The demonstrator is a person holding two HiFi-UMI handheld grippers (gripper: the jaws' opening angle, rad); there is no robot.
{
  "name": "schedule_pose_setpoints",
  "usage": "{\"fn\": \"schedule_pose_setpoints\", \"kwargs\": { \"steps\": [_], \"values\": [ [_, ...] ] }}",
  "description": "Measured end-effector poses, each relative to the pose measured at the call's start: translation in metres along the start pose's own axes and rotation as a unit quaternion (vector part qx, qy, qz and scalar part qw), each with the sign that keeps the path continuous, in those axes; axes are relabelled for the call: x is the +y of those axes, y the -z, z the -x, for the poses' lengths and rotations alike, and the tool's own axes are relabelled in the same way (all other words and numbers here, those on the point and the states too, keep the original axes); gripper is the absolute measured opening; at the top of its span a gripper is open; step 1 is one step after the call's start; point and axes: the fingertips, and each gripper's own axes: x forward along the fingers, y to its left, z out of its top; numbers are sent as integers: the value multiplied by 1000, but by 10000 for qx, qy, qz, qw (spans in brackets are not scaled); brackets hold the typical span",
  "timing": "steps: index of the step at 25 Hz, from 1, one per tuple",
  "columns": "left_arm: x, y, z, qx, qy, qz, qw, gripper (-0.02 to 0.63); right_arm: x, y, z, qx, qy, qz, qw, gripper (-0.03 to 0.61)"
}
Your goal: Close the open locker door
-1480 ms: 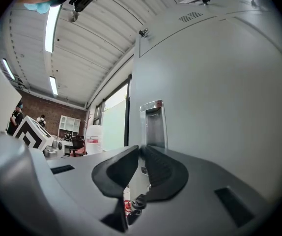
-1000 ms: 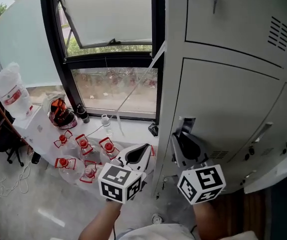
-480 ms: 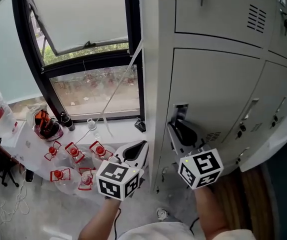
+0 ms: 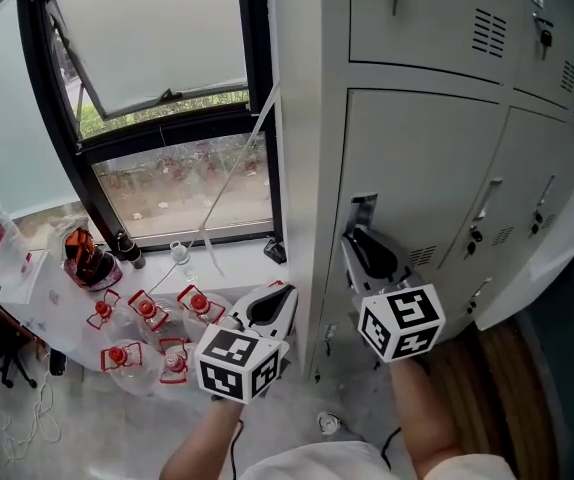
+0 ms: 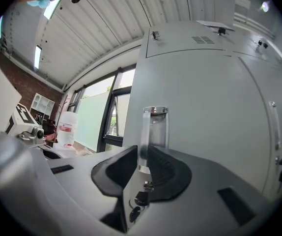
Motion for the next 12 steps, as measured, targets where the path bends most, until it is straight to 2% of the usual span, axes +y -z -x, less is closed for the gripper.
{"fn": "schedule_pose_setpoints", "kwargs": {
  "steps": [12],
  "values": [
    [-27, 8, 16, 12, 422, -65, 9991, 6, 21, 10, 50, 179, 342, 58, 9992, 55]
  ]
}}
